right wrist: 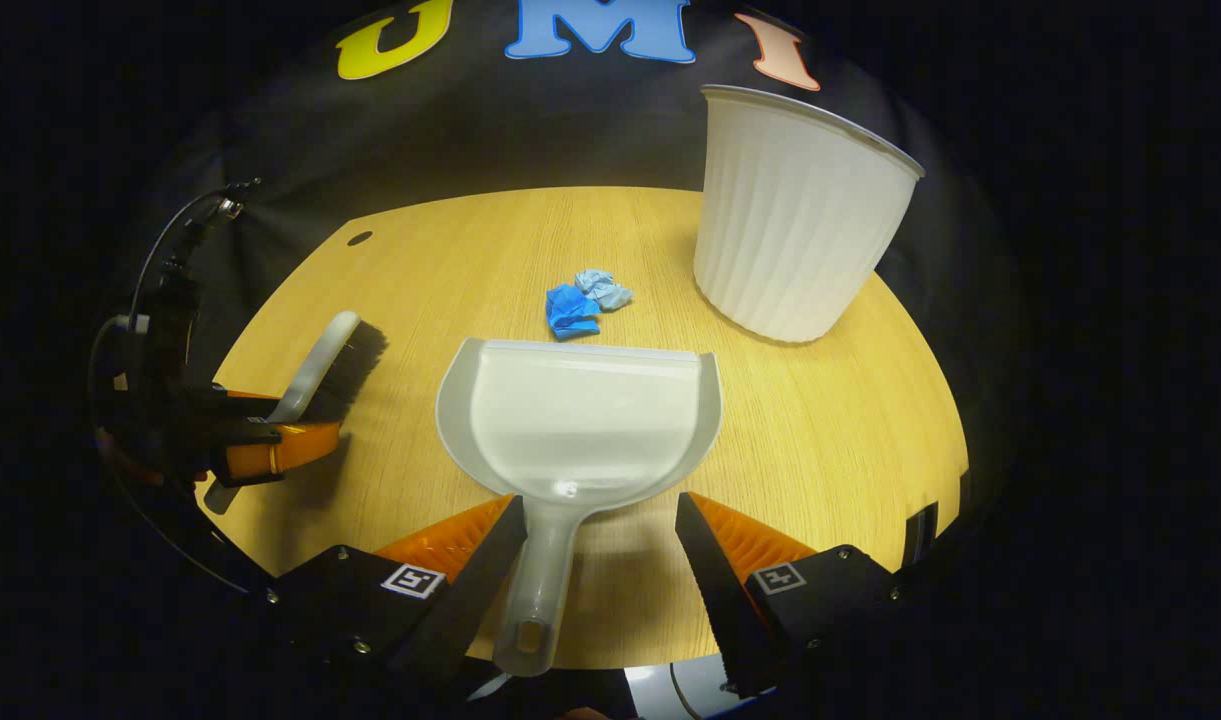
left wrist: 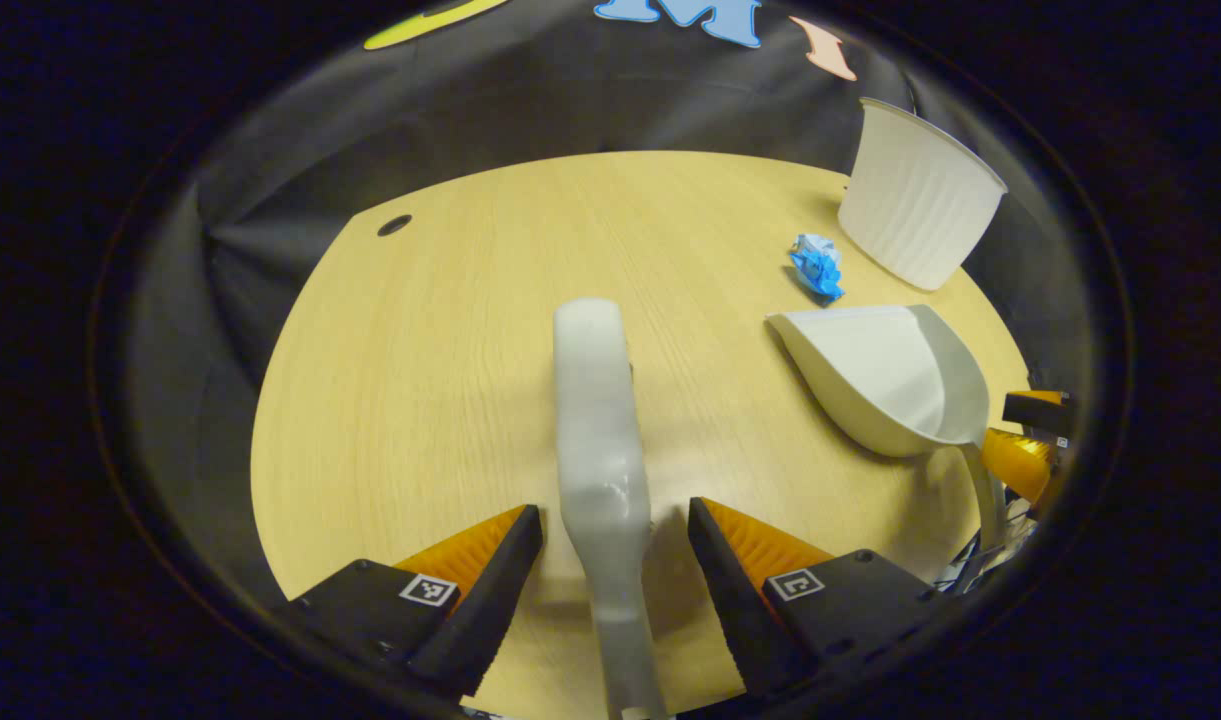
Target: Pick up the small broom and dustpan from the desktop, sweep the trash into the dustpan with the broom, and then empty the trash into the garbage bin.
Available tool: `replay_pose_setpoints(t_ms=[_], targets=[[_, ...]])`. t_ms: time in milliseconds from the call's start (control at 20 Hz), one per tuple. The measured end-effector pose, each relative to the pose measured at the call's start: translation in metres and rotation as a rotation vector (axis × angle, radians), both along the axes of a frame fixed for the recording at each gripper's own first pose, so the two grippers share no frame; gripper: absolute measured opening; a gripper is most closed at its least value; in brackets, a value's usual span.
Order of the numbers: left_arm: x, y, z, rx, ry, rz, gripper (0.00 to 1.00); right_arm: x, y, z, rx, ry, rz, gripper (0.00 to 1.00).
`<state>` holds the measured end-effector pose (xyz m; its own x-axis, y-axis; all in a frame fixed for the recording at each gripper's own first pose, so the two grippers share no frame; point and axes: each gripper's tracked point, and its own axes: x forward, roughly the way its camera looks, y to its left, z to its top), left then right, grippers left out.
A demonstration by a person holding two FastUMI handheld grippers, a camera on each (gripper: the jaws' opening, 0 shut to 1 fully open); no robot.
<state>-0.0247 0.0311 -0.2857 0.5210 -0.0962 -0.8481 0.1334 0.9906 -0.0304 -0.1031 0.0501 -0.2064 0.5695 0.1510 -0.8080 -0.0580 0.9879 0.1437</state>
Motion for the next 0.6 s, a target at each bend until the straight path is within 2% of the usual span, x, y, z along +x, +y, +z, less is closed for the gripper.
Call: replay_pose_setpoints(t_ms=[250,600], targets=[[0.008,-0.004,-0.013,0.001,0.022,-0.017,0.98,-0.008,0.017,-0.016,0.043,0.067,0.029,0.96],[0.015,-0.004,-0.013,0.021,0.032,-0.047,0.97,0.001,0.023,-0.037,0.018,0.148,0.028,0.97]])
